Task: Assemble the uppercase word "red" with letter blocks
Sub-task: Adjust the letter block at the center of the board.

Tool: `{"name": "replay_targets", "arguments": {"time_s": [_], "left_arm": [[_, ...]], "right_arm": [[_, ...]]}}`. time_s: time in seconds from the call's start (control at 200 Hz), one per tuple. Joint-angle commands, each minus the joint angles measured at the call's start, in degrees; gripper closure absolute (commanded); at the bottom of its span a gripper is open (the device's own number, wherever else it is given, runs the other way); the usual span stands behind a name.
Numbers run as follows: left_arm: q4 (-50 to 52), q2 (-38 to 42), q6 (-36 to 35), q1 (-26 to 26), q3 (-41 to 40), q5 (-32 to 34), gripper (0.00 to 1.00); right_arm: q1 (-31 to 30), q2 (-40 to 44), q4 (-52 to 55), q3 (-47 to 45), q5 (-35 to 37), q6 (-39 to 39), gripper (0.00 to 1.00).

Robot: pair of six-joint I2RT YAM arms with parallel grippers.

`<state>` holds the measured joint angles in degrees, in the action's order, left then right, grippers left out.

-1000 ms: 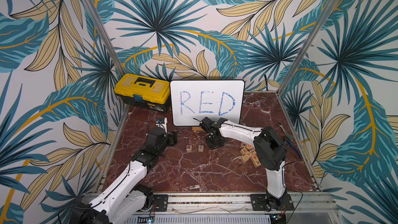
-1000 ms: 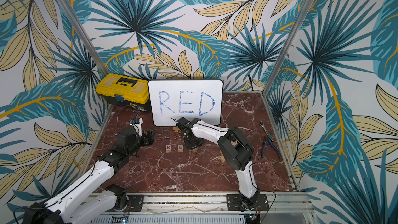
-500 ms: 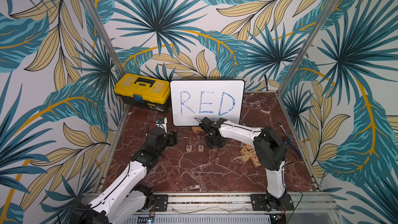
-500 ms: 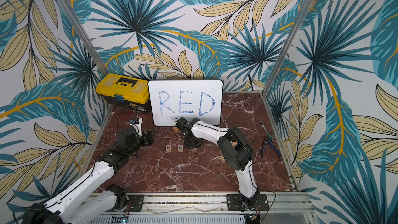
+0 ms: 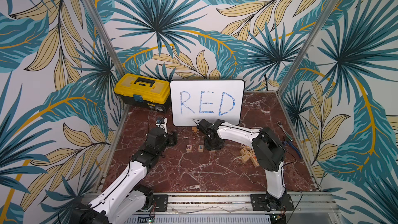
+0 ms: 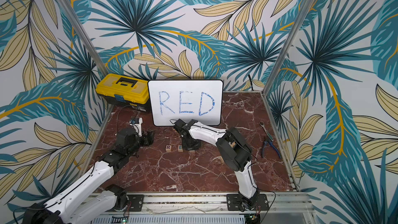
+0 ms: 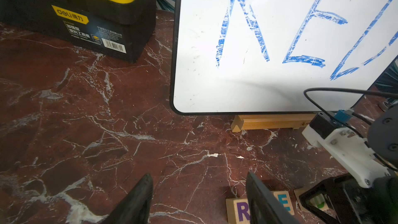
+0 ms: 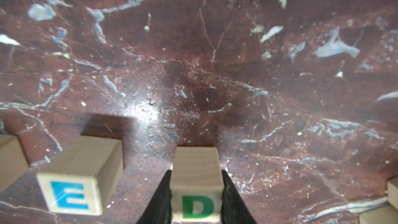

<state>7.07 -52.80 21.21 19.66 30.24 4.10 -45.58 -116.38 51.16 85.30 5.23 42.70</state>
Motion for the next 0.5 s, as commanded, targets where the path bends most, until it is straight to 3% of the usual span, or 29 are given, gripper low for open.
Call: {"name": "replay_targets", "arguments": {"time_s": [0.0,0.496], "left_arm": [[0.4,1.0,-0.5,-0.3,-0.7,0.7,0.31],[0.8,1.5,-0.5,-0.3,-0.7,0.8,0.31]], "right_arm": [[-0.1,-1.1,1.8,0.1,1.8,4.4,0.81],[-0.1,-0.8,0.6,-0.2,1.6,7.1,0.81]]}}
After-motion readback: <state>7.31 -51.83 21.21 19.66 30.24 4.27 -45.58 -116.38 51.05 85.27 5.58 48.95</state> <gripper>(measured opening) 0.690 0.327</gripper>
